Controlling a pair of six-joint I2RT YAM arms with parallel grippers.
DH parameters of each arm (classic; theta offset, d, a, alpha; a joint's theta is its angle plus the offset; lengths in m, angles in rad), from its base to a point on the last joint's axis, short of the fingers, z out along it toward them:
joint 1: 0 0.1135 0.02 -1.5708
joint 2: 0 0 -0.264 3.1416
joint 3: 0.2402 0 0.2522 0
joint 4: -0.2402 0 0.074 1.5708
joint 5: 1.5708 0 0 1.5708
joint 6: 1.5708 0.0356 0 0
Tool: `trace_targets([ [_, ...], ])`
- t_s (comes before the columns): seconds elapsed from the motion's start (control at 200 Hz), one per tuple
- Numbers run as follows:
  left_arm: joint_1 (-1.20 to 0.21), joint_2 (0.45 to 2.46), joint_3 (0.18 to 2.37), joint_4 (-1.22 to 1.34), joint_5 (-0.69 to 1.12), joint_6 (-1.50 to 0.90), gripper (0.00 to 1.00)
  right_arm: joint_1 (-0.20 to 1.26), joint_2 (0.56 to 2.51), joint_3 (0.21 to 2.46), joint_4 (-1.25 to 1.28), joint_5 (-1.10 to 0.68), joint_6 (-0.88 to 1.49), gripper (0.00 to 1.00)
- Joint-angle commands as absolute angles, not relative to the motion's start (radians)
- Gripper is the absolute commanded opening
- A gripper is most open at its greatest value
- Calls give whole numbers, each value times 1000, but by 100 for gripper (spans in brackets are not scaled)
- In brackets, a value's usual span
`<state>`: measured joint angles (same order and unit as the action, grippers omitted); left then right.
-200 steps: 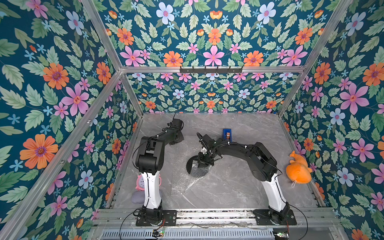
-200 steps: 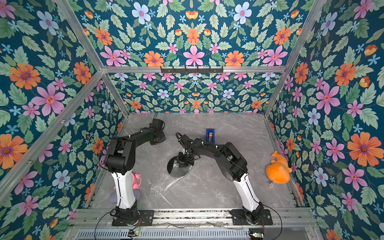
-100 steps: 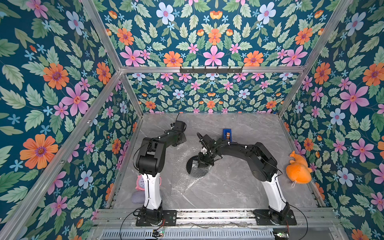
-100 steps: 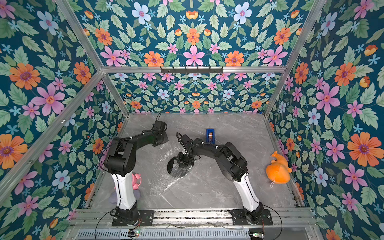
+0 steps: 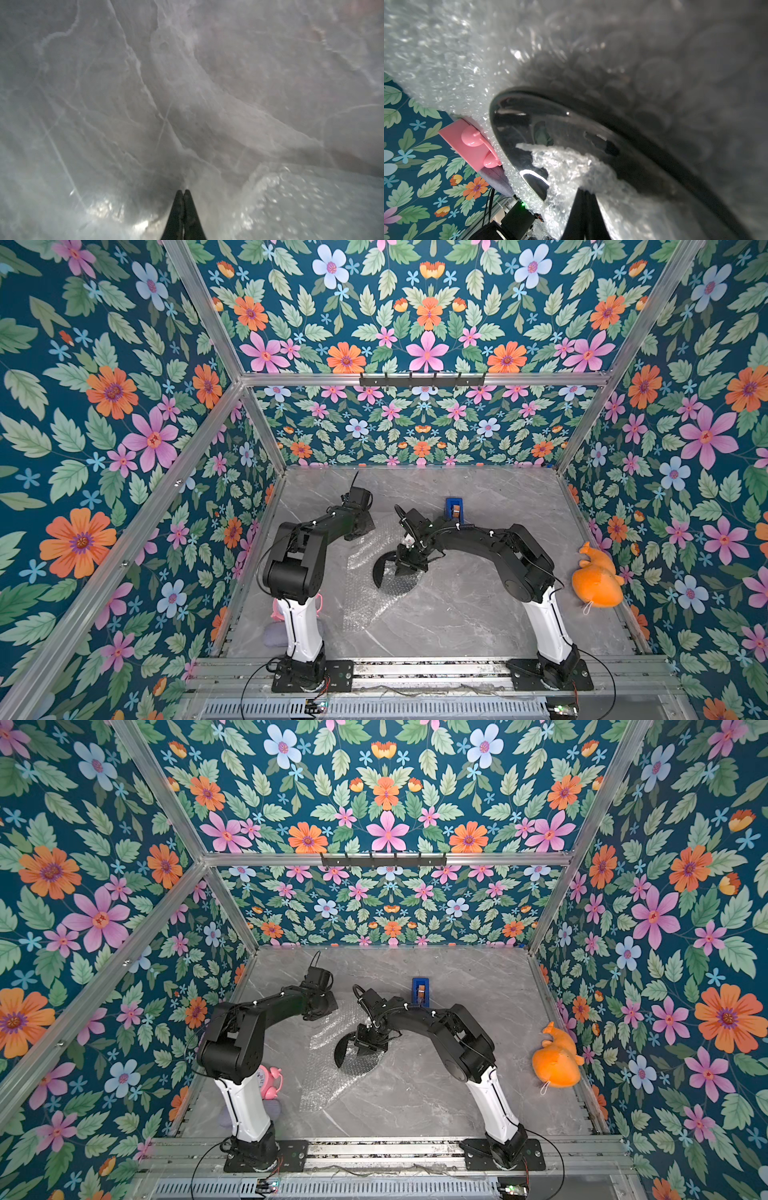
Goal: Wrap dinner plates in bubble wrap
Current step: Wrap the plate in the bubble wrap.
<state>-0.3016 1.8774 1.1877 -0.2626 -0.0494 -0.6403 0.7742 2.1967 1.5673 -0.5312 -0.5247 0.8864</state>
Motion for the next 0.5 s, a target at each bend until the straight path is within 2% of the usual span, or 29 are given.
trace_targets([
  [0.0,-306,1760,1123,-127,-1,-702,0,776,2219,1546,-600,-376,903,1],
  [0.235,-339,1535,913,71,51,-775,0,776,2201,1517,-552,-381,915,1],
  [0.41,-311,1577,898,-40,30,-725,0,778,2204,1509,-545,-387,920,1],
  [0.45,-311,1634,960,-107,-7,-670,13,778,2203,1507,-543,-388,920,1],
  [0.495,-313,1717,1062,-227,-64,-618,24,778,2202,1506,-546,-387,918,1],
])
